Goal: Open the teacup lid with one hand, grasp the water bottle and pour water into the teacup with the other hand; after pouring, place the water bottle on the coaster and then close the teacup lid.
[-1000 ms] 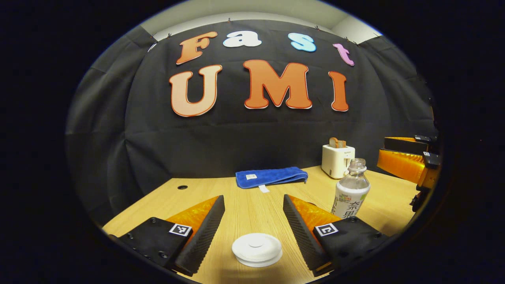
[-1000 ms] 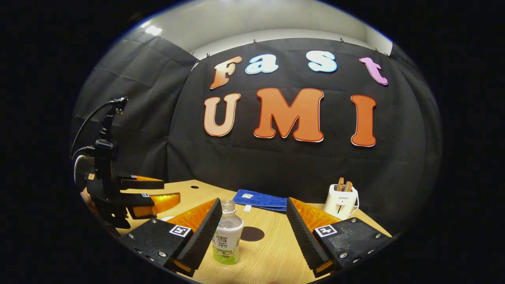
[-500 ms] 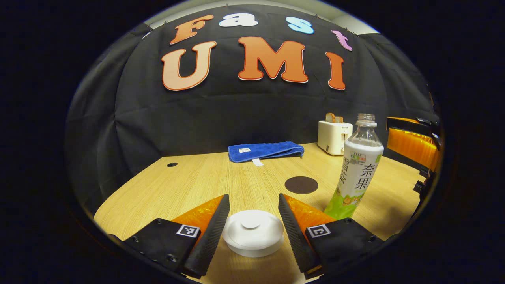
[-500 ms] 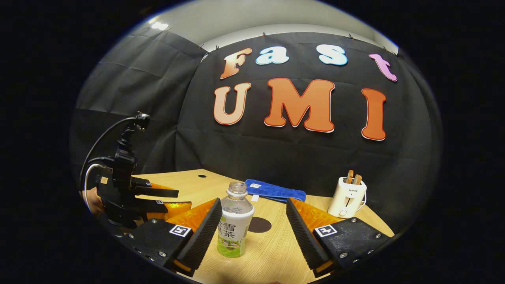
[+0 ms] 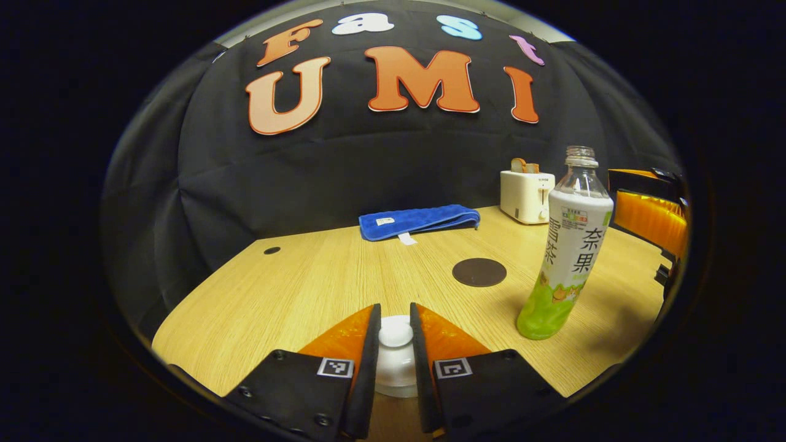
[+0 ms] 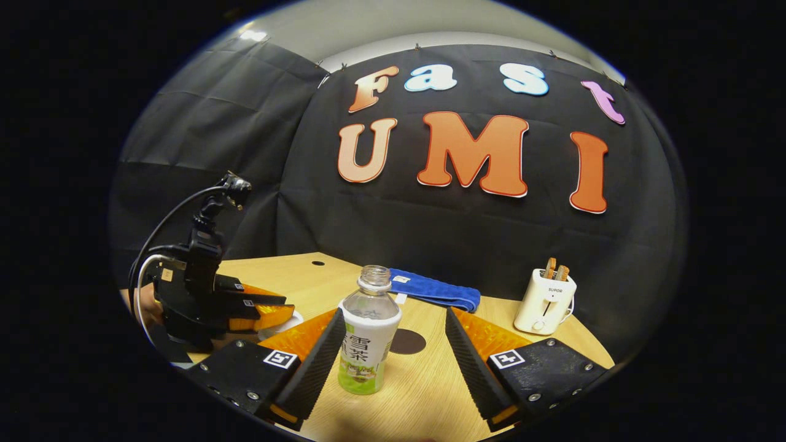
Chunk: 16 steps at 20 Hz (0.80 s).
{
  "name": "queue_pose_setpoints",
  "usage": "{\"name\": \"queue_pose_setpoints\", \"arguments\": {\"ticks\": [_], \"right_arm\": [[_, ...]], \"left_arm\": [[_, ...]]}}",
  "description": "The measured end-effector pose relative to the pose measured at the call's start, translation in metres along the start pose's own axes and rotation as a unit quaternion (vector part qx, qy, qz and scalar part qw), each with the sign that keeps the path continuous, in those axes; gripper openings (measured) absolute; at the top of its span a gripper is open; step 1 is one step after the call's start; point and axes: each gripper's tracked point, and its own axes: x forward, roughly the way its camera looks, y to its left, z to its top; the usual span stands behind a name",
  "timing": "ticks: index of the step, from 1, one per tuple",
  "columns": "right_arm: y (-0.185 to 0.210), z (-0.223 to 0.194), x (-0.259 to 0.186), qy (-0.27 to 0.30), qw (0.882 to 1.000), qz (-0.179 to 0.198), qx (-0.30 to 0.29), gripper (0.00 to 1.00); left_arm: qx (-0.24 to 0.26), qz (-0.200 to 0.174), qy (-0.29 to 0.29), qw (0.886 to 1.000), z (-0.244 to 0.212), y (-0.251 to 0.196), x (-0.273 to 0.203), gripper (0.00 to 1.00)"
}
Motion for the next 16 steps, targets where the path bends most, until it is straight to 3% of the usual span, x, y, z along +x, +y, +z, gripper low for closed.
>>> {"name": "queue_pose_setpoints", "arguments": {"ticks": [9, 16], "right_arm": [[0.02, -0.021, 0.005, 0.026, 0.999, 0.027, -0.012, 0.98], [0.029, -0.05, 0.022, 0.065, 0.997, 0.03, 0.0, 0.92]], "left_arm": [[-0.025, 0.032, -0.041, 0.998, 0.023, 0.023, -0.01, 0.34], [-0.023, 0.064, -0.07, 0.995, 0.037, 0.049, -0.026, 0.34]]}}
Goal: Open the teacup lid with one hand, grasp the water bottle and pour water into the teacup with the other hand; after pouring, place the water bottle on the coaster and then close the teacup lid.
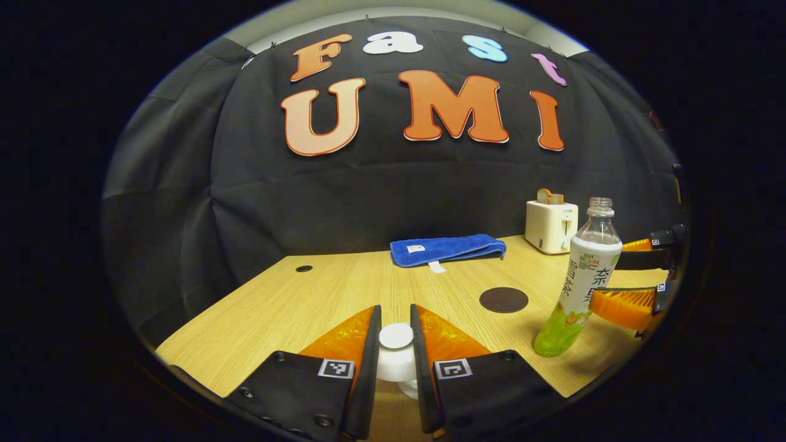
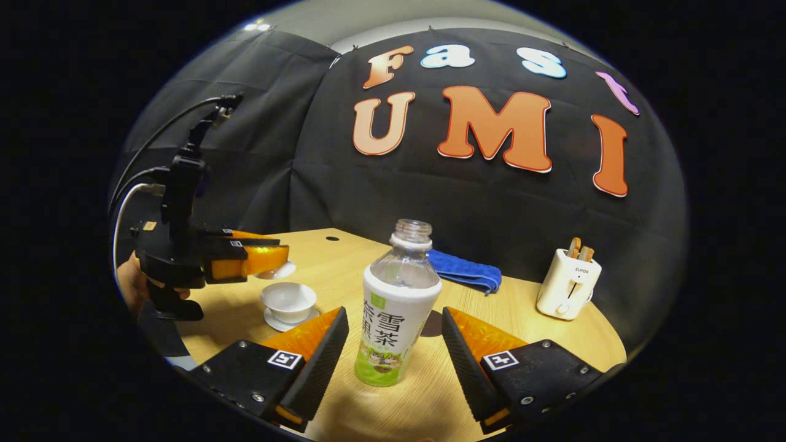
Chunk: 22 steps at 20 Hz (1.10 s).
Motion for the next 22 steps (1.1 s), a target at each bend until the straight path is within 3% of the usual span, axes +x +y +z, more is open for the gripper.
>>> {"name": "queue_pose_setpoints", "arguments": {"ticks": [4, 7, 11, 17, 22], "right_arm": [[0.005, -0.017, 0.014, 0.032, 0.999, -0.003, 0.008, 0.84], [0.007, -0.022, 0.018, 0.047, 0.999, -0.005, 0.012, 0.71], [0.012, -0.018, 0.024, 0.054, 0.999, -0.003, 0.003, 0.65], [0.002, -0.003, 0.027, 0.052, 0.996, -0.026, -0.074, 0.62], [-0.01, 0.007, 0.031, 0.054, 0.981, -0.062, -0.178, 0.65]], "left_arm": [[0.006, 0.024, -0.003, 1.0, -0.003, 0.019, -0.005, 0.34], [-0.002, 0.037, 0.0, 0.999, -0.009, 0.033, -0.009, 0.32], [-0.012, 0.052, 0.005, 0.999, -0.016, 0.053, -0.012, 0.32], [-0.017, 0.069, 0.002, 0.997, -0.019, 0.077, -0.018, 0.33], [-0.017, 0.076, 0.004, 0.997, -0.024, 0.086, -0.025, 0.34]]}}
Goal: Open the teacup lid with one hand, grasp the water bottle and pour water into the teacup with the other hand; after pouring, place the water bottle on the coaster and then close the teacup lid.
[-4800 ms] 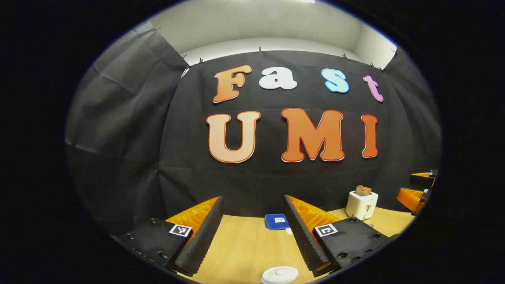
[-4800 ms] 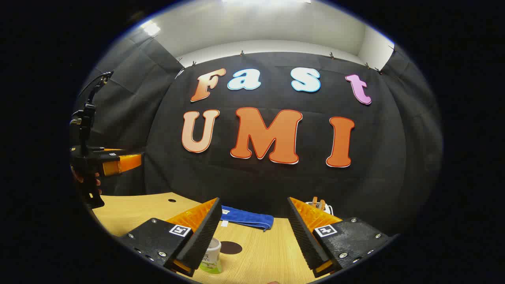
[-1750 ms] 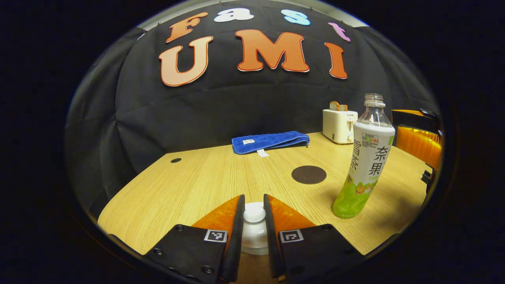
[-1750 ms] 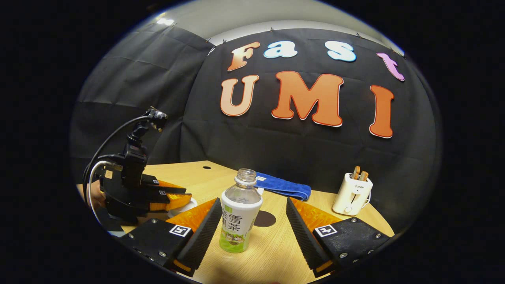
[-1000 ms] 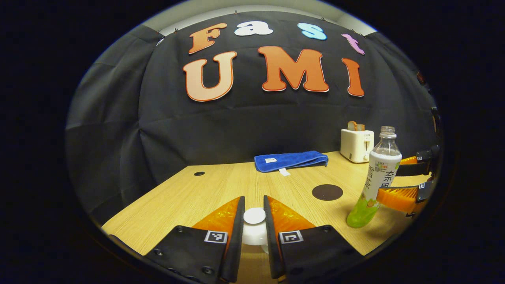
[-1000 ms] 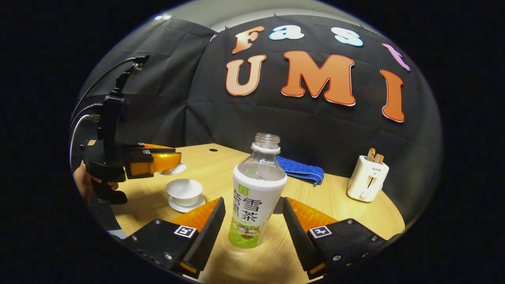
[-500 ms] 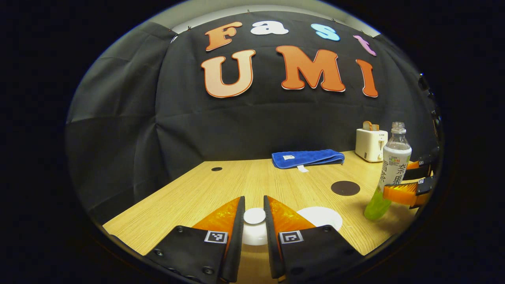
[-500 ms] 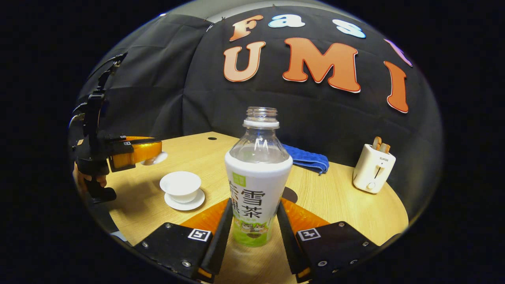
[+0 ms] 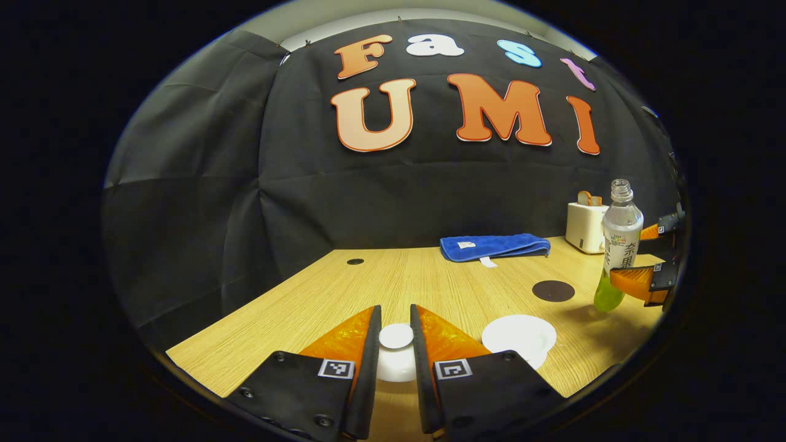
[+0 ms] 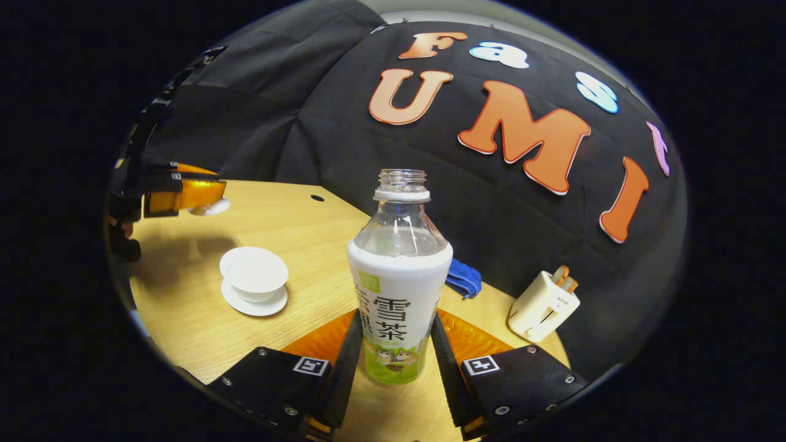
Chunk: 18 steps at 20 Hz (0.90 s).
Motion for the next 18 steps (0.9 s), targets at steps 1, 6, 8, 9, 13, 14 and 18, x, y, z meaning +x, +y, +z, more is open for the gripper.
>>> {"name": "queue_pose_setpoints", "arguments": {"ticks": [1, 6, 8, 9, 13, 14, 18], "right_arm": [[0.0, 0.001, 0.001, 0.001, 1.0, -0.007, -0.022, 0.65], [0.004, 0.001, 0.005, 0.003, 0.995, -0.012, -0.096, 0.65], [0.009, 0.002, 0.005, 0.004, 0.992, -0.009, -0.129, 0.65], [0.01, 0.005, 0.006, 0.003, 0.989, -0.011, -0.15, 0.65], [0.013, 0.006, 0.01, 0.0, 0.974, -0.02, -0.224, 0.65], [0.012, 0.007, 0.01, -0.001, 0.97, -0.027, -0.243, 0.65], [0.007, 0.014, 0.016, -0.012, 0.95, -0.052, -0.307, 0.65]], "left_arm": [[0.002, 0.0, 0.0, 1.0, 0.001, 0.001, -0.001, 0.34], [0.007, 0.006, -0.004, 1.0, 0.001, 0.01, -0.007, 0.33], [0.009, 0.007, -0.005, 1.0, 0.001, 0.012, -0.01, 0.34], [0.01, 0.008, -0.004, 1.0, 0.0, 0.012, -0.011, 0.34], [0.008, 0.009, 0.0, 1.0, -0.004, 0.016, -0.016, 0.34], [0.007, 0.01, 0.0, 1.0, -0.005, 0.017, -0.018, 0.34], [0.006, 0.02, 0.005, 1.0, -0.01, 0.025, -0.022, 0.34]]}}
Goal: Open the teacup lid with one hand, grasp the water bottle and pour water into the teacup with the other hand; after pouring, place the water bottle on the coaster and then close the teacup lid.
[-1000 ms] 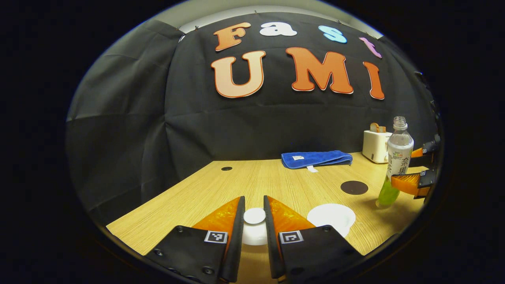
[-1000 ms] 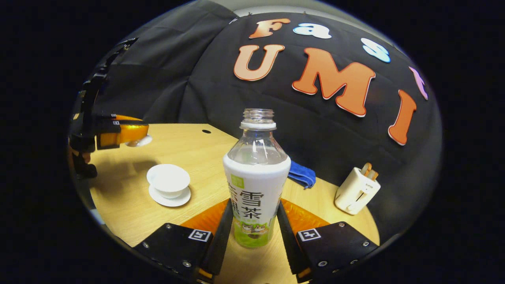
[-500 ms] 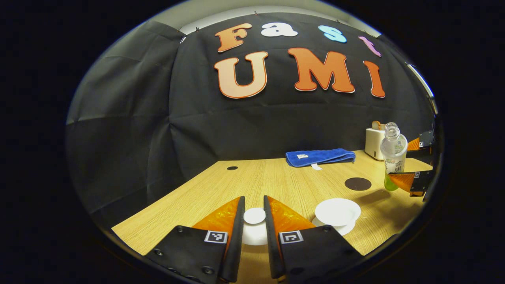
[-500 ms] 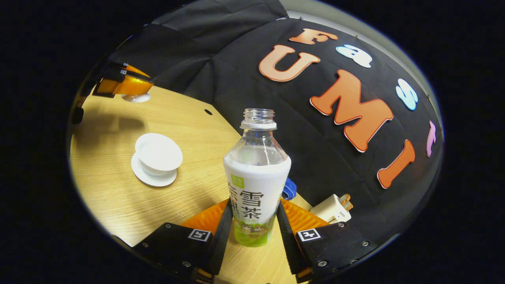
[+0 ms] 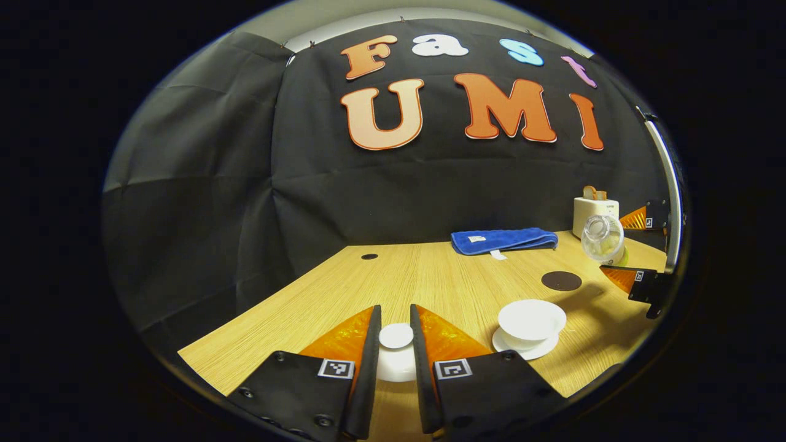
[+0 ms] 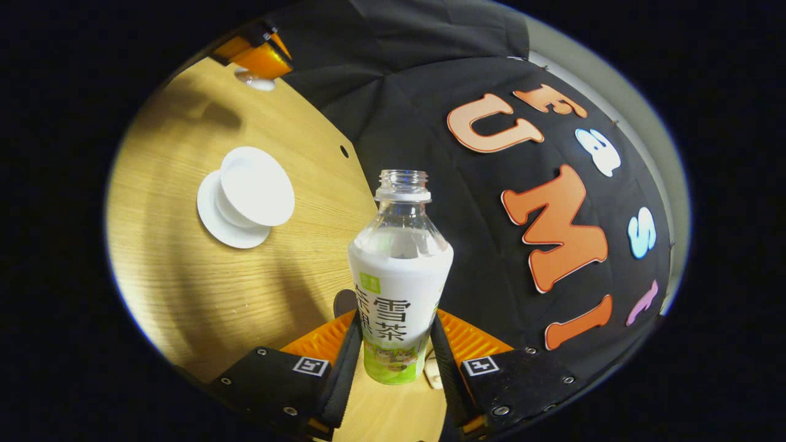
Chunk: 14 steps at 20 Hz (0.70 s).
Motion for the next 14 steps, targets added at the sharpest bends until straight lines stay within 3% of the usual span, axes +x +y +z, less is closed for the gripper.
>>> {"name": "queue_pose_setpoints", "arguments": {"ticks": [5, 14], "right_arm": [[-0.007, 0.007, 0.01, -0.016, 0.996, -0.031, -0.082, 0.65], [-0.008, 0.011, 0.02, -0.03, 0.976, -0.074, -0.203, 0.64]], "left_arm": [[-0.001, 0.005, 0.003, 1.0, -0.003, 0.008, -0.002, 0.34], [-0.004, 0.012, 0.019, 1.0, -0.019, 0.015, 0.002, 0.34]]}}
